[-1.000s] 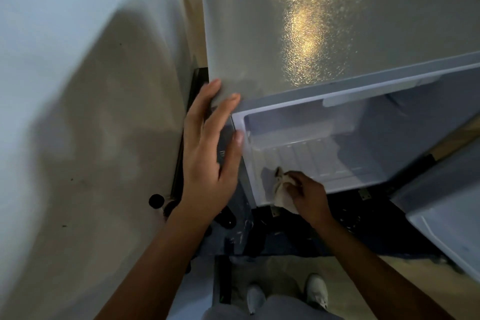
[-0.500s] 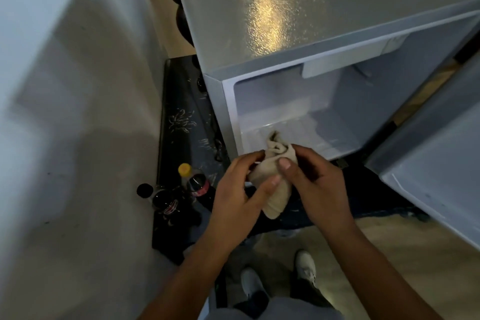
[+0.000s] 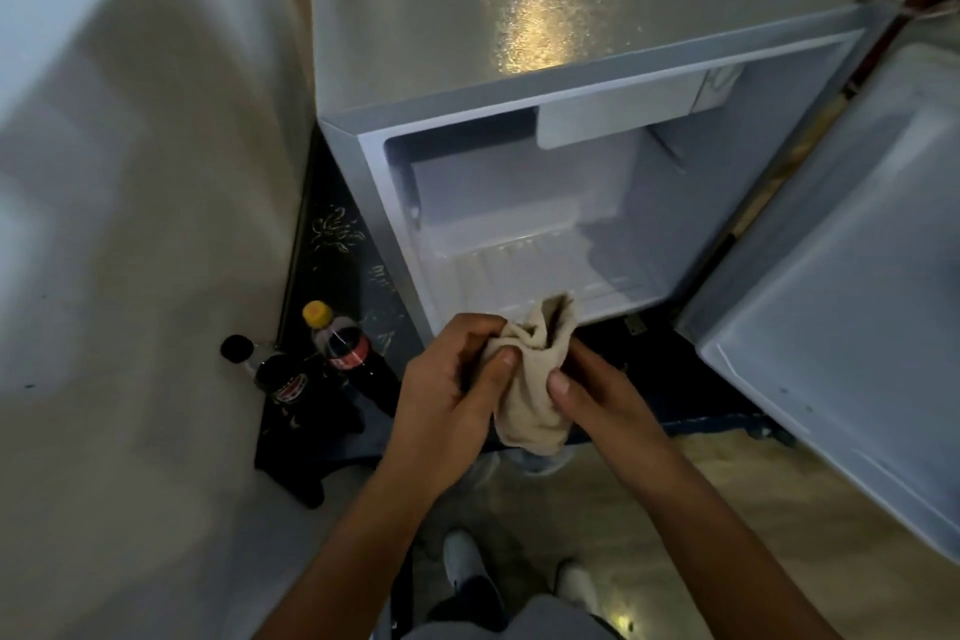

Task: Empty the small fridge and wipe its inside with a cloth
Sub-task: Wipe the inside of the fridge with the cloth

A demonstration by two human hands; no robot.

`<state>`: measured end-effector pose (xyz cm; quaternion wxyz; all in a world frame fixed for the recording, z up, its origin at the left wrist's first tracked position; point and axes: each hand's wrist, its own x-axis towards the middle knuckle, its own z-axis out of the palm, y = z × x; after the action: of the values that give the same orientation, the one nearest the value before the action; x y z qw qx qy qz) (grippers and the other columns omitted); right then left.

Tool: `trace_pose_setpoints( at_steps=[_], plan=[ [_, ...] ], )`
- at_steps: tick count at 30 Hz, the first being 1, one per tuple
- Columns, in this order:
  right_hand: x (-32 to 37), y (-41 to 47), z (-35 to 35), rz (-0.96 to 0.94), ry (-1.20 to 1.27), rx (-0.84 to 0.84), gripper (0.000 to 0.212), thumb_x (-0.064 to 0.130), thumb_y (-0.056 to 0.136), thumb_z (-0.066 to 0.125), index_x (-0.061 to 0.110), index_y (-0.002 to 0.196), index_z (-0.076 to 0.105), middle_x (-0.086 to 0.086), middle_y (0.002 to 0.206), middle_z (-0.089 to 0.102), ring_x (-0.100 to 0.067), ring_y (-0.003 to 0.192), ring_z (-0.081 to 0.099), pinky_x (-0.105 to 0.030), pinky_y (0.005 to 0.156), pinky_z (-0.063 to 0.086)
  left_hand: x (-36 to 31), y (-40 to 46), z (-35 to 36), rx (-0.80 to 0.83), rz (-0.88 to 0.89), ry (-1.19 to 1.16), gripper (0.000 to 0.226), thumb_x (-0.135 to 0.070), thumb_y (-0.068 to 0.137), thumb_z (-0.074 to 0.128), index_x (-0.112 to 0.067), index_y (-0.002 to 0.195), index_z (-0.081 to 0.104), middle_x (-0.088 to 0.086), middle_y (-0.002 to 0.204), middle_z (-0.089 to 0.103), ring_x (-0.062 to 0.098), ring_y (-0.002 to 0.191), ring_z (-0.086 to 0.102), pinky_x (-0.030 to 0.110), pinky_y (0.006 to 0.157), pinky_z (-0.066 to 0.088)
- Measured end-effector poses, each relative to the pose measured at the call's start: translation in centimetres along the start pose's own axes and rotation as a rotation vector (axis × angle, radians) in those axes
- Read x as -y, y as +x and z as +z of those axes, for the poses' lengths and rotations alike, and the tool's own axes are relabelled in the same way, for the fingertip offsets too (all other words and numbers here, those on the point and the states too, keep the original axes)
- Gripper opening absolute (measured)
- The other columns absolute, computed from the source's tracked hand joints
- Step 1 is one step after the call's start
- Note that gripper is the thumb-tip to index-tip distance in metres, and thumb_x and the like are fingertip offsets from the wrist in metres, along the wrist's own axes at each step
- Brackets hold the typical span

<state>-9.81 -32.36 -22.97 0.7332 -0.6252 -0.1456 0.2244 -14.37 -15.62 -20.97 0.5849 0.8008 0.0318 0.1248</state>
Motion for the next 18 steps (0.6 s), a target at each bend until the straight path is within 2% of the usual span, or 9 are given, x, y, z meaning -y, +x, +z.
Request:
trace_pose_setpoints(
  at_steps=[3,5,7,10,12,15,18],
  plan=[
    [0.6,-1.7,-2.1,0.025,0.004,-0.025,0.042,0.037,0.079,0.075,0.034,0.12,0.067,0.008,0.119,0.074,-0.008,0.111,0.07,-0.018,0.084,0.055,-1.3,-0.8,1.8,-0.024,0.113,0.158,0.02,-0.038,0.093,0.06,-0.027,0.108,0.066,-0.016,0.095,0.07,0.003,0.093,0.07,0.014,0.079,0.055],
    [1.2,-2.5,-3.7,0.016,-0.039,-0.052,0.039,0.037,0.071,0.079,0.039,0.109,0.072,0.014,0.111,0.076,-0.002,0.102,0.072,-0.014,0.077,0.055,-1.7,-1.1,2.7,-0.064,0.119,0.193,0.025,-0.039,0.092,0.059,-0.022,0.11,0.067,-0.02,0.101,0.068,0.001,0.097,0.068,0.013,0.082,0.054],
    [1.9,-3.1,-5.3,0.028,-0.057,-0.04,0.034,0.039,0.068,0.082,0.044,0.101,0.076,0.018,0.105,0.077,0.001,0.097,0.073,-0.012,0.073,0.055,-1.7,-1.4,3.4,-0.125,0.079,0.157,0.021,-0.035,0.093,0.063,-0.027,0.112,0.063,-0.022,0.102,0.068,-0.002,0.099,0.066,0.009,0.084,0.051],
    [2.3,-3.2,-6.6,0.022,-0.077,-0.033,0.027,0.031,0.083,0.078,0.05,0.103,0.075,0.019,0.11,0.076,0.001,0.102,0.071,-0.011,0.078,0.054,-1.6,-1.5,4.0,-0.138,0.043,0.102,0.028,-0.025,0.095,0.065,-0.033,0.121,0.062,-0.025,0.105,0.068,0.001,0.098,0.068,0.011,0.082,0.054],
    [2.3,-3.0,-6.9,-0.011,-0.125,-0.068,0.026,0.033,0.091,0.07,0.05,0.111,0.07,0.023,0.115,0.073,0.004,0.108,0.067,-0.009,0.083,0.051,-1.7,-1.2,4.1,-0.126,0.031,0.093,0.031,-0.027,0.096,0.064,-0.043,0.122,0.062,-0.026,0.104,0.069,0.004,0.095,0.069,0.013,0.078,0.055],
    [2.4,-2.3,-6.7,-0.032,-0.146,-0.088,0.031,0.035,0.094,0.057,0.058,0.114,0.065,0.03,0.119,0.069,0.011,0.111,0.063,-0.003,0.085,0.047,-1.5,-0.1,3.4,-0.116,0.001,0.132,0.03,-0.034,0.096,0.062,-0.057,0.116,0.064,-0.03,0.114,0.07,-0.002,0.105,0.068,0.007,0.085,0.052],
    [1.9,-0.9,-6.4,-0.007,-0.123,-0.098,0.024,0.044,0.094,0.061,0.06,0.112,0.067,0.027,0.118,0.071,0.009,0.11,0.065,-0.004,0.084,0.048,-0.7,1.4,2.7,-0.088,-0.036,0.155,0.026,-0.036,0.097,0.06,-0.056,0.113,0.063,-0.034,0.115,0.069,-0.008,0.11,0.065,0.003,0.088,0.048]
  ],
)
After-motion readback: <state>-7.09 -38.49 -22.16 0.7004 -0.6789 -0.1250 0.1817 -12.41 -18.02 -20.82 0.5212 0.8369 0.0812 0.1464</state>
